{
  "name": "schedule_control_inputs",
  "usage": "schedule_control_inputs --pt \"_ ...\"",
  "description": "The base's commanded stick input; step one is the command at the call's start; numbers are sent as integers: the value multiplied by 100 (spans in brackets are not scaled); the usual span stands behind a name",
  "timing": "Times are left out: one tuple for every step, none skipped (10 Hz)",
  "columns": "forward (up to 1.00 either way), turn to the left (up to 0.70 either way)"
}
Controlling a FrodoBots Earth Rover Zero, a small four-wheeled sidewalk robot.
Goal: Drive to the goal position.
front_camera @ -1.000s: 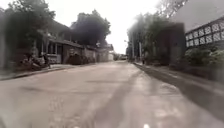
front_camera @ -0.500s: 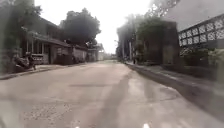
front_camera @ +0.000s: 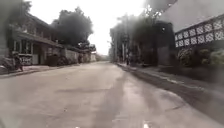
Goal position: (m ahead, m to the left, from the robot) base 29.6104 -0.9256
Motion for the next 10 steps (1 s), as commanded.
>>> schedule_control_inputs --pt "70 0" --pt "70 0" --pt "70 0" --pt "70 0" --pt "70 0" --pt "70 0" --pt "70 0" --pt "70 0" --pt "70 0" --pt "70 0"
